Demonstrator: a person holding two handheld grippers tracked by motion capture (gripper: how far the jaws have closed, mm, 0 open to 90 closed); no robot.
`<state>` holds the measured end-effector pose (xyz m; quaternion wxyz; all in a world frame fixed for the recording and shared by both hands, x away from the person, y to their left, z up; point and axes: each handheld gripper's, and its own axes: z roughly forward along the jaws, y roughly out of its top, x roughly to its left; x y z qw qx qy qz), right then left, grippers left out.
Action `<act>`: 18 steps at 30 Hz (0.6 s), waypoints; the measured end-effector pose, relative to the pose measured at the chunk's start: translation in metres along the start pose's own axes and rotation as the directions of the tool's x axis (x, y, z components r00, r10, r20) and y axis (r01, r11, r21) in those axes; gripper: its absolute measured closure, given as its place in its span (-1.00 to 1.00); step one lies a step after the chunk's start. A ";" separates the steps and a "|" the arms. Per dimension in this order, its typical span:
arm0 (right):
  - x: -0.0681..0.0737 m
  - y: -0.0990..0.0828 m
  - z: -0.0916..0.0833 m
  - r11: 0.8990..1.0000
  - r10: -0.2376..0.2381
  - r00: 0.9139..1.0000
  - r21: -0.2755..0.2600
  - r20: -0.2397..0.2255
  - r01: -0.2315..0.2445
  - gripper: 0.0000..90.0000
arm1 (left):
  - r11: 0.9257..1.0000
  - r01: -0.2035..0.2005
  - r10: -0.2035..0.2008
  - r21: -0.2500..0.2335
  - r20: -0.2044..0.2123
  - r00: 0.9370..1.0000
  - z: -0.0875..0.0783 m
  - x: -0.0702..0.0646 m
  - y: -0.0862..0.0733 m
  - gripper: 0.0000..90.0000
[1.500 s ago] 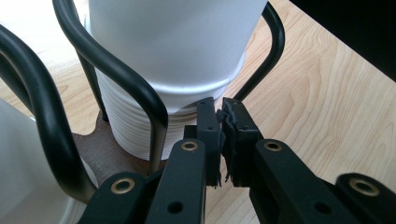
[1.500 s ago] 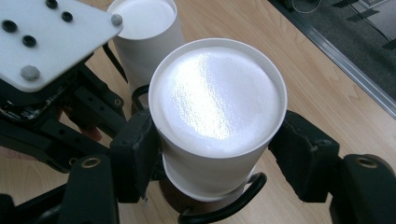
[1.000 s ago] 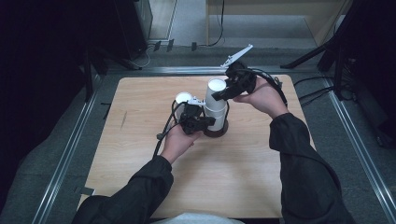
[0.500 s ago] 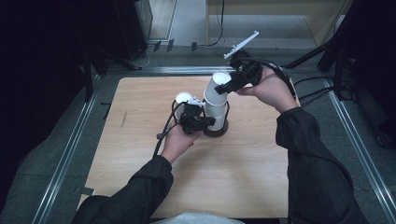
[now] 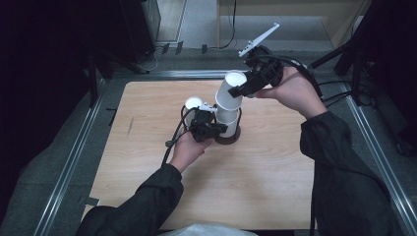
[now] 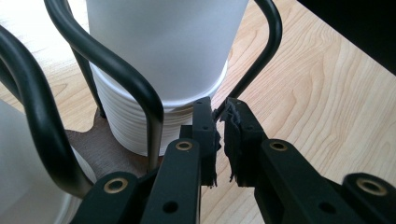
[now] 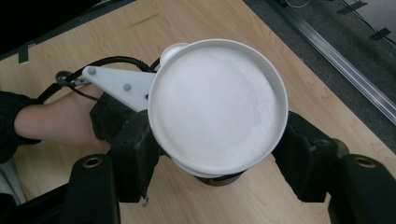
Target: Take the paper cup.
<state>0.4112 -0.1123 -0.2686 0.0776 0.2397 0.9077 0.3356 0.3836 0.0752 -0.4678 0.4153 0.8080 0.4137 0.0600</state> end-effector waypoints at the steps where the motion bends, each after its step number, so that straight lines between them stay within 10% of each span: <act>1: 0.002 -0.002 -0.003 1.000 -0.001 1.000 0.003 0.006 0.001 -0.22 | 1.000 -0.001 0.001 0.001 0.001 1.000 0.000 0.000 0.000 0.84; 18: 0.016 -0.041 -0.007 0.998 -0.038 0.999 0.041 -0.032 0.039 -0.22 | 1.000 -0.024 0.024 -0.008 0.075 0.997 -0.018 0.001 -0.001 0.64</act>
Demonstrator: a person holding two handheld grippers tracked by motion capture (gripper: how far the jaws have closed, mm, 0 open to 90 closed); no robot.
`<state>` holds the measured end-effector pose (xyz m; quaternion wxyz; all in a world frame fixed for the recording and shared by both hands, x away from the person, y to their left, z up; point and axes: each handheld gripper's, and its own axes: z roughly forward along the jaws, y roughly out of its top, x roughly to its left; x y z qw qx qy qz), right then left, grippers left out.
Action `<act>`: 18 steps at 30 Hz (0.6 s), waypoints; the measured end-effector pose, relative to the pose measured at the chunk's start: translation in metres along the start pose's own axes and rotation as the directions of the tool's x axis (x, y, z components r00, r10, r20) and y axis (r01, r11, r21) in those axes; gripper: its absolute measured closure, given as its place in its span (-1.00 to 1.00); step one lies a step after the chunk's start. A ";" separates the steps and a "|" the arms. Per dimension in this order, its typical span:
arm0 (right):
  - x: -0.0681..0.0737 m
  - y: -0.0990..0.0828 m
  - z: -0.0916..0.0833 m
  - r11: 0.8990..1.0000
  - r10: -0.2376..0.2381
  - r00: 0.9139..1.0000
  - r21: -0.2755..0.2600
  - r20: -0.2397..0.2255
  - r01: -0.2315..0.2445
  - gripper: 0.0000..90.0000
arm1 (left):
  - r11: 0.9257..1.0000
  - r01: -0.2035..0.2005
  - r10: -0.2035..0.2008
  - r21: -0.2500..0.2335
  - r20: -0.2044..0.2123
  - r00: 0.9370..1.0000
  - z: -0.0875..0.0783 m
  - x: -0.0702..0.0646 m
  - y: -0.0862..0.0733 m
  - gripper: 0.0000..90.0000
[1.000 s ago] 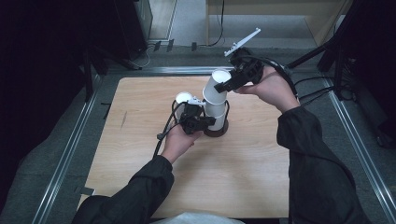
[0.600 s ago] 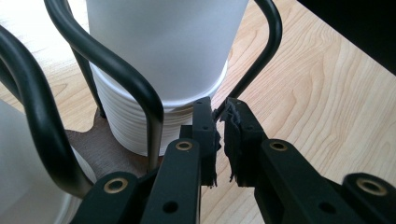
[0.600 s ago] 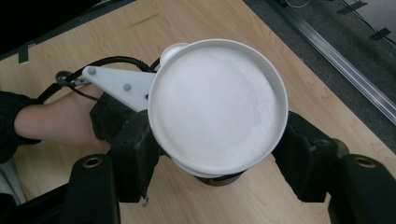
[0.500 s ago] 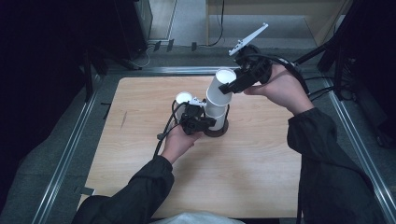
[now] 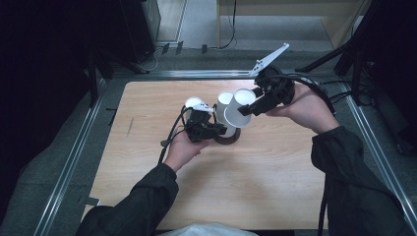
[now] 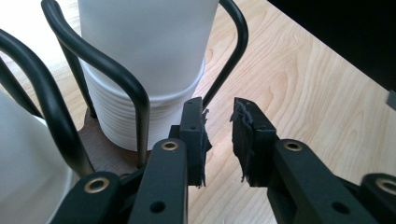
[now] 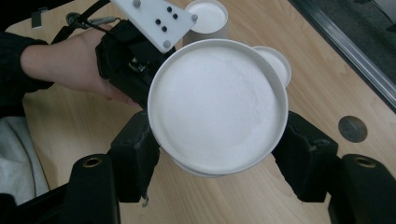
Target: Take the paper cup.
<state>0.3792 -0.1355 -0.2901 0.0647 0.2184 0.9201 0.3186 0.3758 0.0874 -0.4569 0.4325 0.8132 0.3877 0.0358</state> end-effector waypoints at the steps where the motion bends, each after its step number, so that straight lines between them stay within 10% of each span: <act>1: 0.001 -0.003 0.001 1.000 0.002 1.000 -0.003 -0.004 -0.002 -0.22 | 1.000 -0.005 0.005 0.003 0.005 1.000 -0.001 0.000 0.000 0.63; 18: 0.011 -0.045 0.029 1.000 0.010 0.998 0.014 -0.062 -0.009 -0.22 | 0.996 -0.083 0.081 0.040 0.064 0.995 -0.013 -0.003 -0.010 0.34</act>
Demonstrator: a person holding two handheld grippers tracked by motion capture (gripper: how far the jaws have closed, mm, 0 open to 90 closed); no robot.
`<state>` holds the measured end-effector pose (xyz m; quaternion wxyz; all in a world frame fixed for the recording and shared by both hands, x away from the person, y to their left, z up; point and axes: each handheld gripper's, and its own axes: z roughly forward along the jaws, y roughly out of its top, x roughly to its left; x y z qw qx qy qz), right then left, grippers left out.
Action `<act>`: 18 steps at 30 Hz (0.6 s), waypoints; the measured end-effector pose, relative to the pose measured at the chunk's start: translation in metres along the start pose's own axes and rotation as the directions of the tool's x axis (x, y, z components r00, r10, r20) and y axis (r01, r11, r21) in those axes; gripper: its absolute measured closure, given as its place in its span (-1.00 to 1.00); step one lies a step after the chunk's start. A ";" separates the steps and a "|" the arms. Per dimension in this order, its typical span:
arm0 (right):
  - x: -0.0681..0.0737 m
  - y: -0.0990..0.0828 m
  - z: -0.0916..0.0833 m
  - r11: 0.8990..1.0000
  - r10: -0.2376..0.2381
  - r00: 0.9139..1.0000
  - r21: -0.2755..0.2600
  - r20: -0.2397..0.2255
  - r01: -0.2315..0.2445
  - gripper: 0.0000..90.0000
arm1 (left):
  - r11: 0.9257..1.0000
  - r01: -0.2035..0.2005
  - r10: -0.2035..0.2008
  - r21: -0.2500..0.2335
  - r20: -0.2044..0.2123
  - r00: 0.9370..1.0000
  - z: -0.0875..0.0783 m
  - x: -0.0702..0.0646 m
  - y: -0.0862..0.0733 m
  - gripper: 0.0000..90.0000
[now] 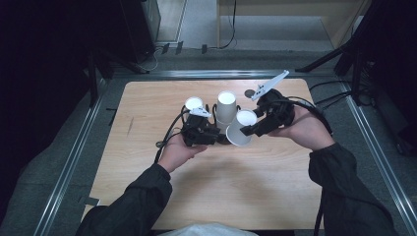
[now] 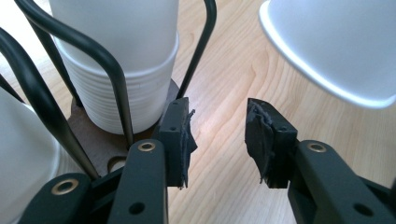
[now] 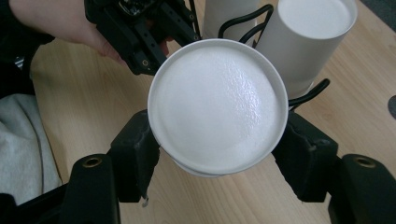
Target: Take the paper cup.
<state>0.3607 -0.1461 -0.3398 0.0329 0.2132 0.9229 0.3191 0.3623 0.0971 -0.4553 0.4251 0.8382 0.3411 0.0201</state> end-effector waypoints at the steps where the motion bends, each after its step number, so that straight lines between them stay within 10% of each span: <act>1: 0.000 -0.002 0.002 1.000 -0.001 1.000 -0.002 -0.002 0.001 -0.22 | 1.000 -0.008 0.008 0.007 0.005 1.000 -0.001 0.000 -0.001 0.34; 18: 0.006 -0.042 0.027 1.000 0.017 0.998 0.001 -0.060 -0.017 -0.22 | 0.999 -0.050 0.049 0.010 0.082 0.995 -0.014 0.005 -0.016 0.10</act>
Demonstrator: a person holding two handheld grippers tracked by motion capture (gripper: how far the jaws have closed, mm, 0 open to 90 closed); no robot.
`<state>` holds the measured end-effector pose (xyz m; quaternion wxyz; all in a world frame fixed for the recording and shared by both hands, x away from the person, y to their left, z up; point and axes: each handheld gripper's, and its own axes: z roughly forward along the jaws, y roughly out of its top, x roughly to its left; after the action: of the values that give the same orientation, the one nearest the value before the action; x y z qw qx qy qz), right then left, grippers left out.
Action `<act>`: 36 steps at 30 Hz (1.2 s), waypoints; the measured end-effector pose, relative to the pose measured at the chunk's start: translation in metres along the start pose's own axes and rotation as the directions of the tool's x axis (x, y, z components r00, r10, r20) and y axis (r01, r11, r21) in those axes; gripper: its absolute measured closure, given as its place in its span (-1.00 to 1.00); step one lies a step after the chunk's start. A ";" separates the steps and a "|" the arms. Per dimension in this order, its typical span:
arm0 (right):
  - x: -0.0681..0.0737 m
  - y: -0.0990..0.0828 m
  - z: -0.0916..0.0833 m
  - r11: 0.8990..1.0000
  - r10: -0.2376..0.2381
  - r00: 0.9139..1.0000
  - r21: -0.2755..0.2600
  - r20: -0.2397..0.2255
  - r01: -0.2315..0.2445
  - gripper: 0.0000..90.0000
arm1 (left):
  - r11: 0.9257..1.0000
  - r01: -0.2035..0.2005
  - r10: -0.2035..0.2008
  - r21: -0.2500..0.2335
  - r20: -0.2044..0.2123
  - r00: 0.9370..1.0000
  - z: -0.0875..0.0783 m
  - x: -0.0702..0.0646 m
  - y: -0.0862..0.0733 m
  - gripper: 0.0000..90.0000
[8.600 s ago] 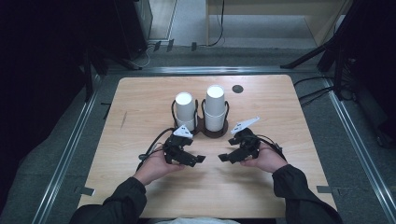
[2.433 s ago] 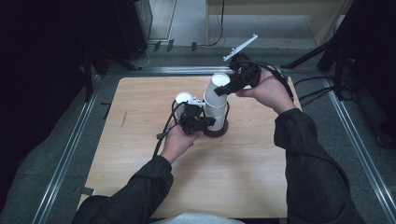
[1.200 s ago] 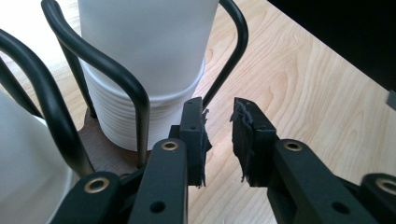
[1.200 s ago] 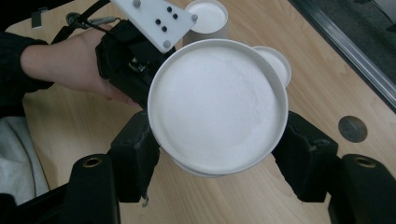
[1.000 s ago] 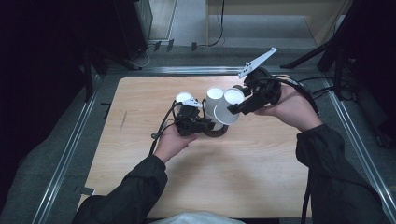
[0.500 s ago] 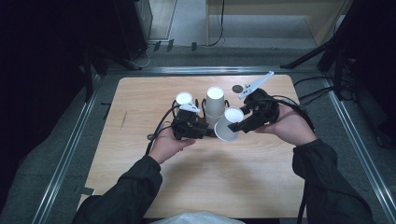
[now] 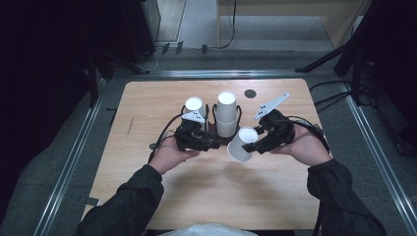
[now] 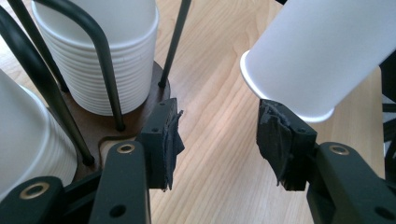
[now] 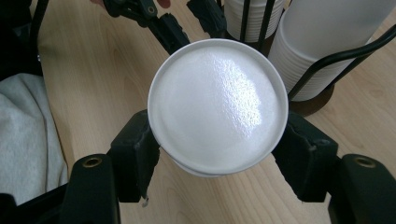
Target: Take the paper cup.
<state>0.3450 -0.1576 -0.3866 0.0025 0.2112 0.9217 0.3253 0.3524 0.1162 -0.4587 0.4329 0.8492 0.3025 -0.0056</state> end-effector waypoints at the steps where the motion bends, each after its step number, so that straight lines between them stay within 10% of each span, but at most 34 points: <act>1: 0.000 -0.002 0.001 1.000 -0.001 1.000 -0.004 -0.001 0.001 -0.22 | 1.000 0.000 0.000 0.007 0.013 1.000 -0.001 0.001 -0.001 0.10; 36: 0.009 -0.033 0.056 0.997 -0.011 0.995 -0.075 -0.099 0.004 -0.22 | 0.999 -0.045 0.042 0.022 0.111 0.993 -0.020 0.009 -0.038 -0.44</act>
<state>0.3325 -0.1434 -0.4494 -0.0341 0.1912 0.9086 0.3698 0.3352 0.1521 -0.4767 0.4388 0.8591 0.2592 -0.0469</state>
